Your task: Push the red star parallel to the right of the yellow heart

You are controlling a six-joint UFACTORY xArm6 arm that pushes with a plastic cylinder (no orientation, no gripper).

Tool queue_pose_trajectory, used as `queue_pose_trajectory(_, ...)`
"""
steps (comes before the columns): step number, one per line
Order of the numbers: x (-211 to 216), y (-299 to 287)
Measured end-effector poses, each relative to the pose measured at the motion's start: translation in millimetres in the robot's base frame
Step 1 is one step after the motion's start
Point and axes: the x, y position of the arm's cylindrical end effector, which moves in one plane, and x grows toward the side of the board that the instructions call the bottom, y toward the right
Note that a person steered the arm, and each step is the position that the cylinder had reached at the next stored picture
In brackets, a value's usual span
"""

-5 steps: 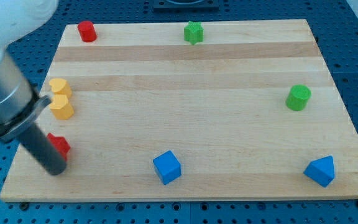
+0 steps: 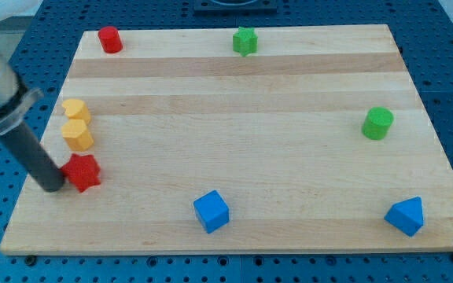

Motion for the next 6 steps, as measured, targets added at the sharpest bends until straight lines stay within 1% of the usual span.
queue_pose_trajectory(2, -30.5, 85.2)
queue_pose_trajectory(3, -31.7, 113.6)
queue_pose_trajectory(4, -6.2, 98.3)
queue_pose_trajectory(5, 9.8, 123.7)
queue_pose_trajectory(6, -11.8, 159.4)
